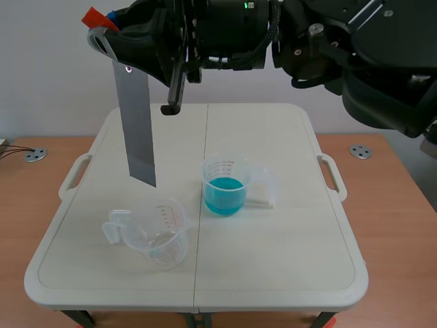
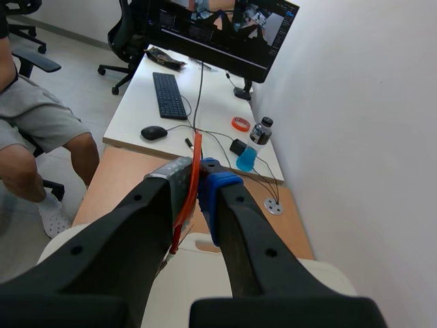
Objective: Hold the metal plate by the orange handle, dip it into the blue solution, take it out and point at it, then put the plate back in the beaker on the left.
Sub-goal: 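Put the plate into the left beaker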
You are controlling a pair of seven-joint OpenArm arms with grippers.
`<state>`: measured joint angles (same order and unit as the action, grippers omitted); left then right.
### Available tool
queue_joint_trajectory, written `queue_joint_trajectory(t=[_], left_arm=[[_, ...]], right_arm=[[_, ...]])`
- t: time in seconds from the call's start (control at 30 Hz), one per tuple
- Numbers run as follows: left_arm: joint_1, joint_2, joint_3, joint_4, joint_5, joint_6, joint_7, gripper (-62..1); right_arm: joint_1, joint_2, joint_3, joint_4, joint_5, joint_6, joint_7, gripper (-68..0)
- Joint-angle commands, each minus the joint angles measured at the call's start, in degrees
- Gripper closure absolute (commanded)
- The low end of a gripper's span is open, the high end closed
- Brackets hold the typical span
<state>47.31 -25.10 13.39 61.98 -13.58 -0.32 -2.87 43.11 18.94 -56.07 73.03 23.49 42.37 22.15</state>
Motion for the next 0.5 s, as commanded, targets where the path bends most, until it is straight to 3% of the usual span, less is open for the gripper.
queue_joint_trajectory(t=[0.0,0.47], left_arm=[[0.9,-0.4,0.1,0.6,-0.3,-0.4,-0.3,-3.2],[0.4,-0.3,0.1,0.6,-0.3,-0.5,0.0,-3.2]], right_arm=[[1.4,-0.6,-0.6,1.2,1.5,0.4,0.9,-1.3],[0.1,-0.5,-3.7,1.2,1.6,0.4,0.9,-1.3]])
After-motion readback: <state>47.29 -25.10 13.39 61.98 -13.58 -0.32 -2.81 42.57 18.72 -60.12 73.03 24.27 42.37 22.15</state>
